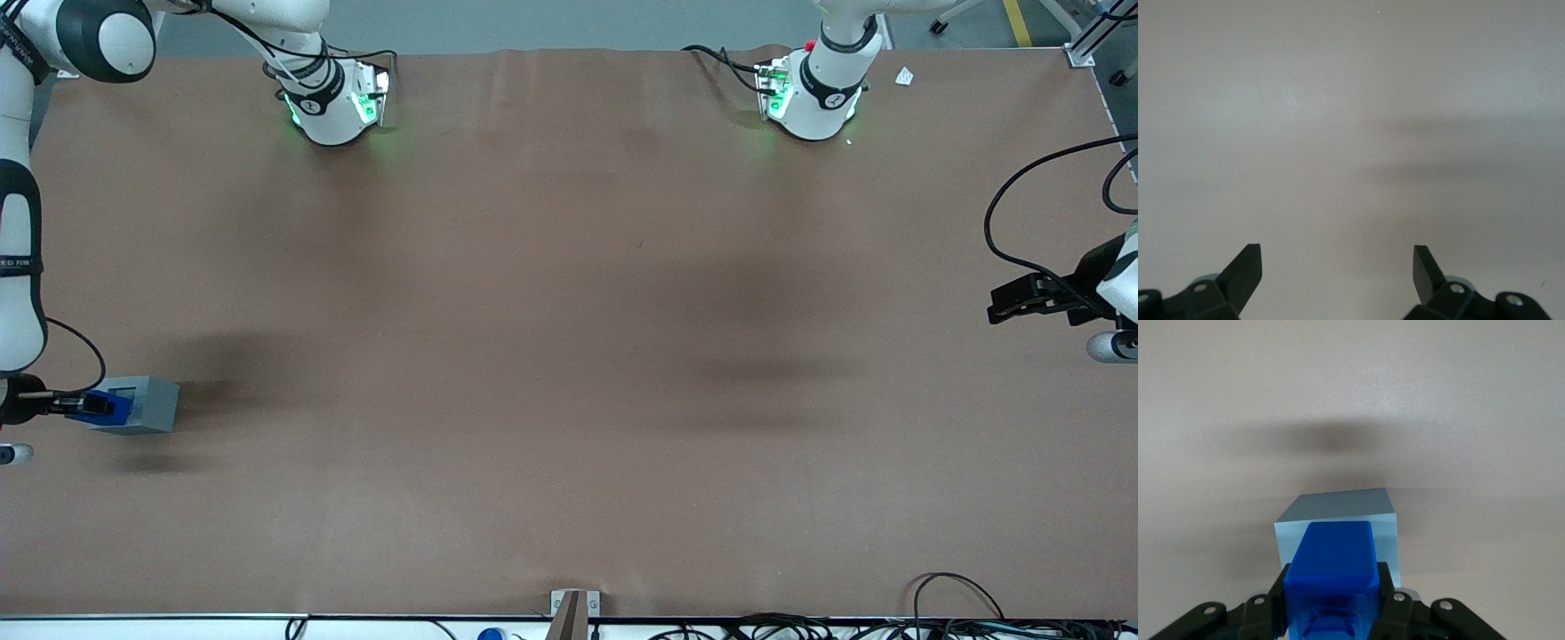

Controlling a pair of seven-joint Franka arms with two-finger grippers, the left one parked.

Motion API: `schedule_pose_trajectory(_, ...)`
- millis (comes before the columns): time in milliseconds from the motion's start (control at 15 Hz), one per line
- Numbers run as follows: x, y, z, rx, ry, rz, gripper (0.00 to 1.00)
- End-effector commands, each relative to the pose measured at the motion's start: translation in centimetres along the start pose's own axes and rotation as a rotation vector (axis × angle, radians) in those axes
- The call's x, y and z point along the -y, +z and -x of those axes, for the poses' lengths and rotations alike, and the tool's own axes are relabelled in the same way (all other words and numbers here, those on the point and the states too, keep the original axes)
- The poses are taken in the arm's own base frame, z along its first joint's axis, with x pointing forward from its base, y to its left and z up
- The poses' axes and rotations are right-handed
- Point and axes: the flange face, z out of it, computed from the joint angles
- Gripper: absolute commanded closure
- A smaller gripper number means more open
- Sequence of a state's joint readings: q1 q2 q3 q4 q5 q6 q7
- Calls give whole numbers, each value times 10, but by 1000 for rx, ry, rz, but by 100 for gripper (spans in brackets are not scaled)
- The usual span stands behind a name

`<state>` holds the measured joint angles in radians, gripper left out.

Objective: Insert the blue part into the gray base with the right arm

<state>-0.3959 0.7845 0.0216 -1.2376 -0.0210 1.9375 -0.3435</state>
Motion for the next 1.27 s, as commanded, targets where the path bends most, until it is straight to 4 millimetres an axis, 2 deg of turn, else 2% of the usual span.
schedule_pose_trajectory(0, 3, 19, 0, 35, -3, -18, 100)
schedule_pose_trajectory(334, 5, -6, -2, 61, -8, -20, 100)
schedule_pose_trajectory(1204, 1, -6, -5, 41, -152, 14, 100)
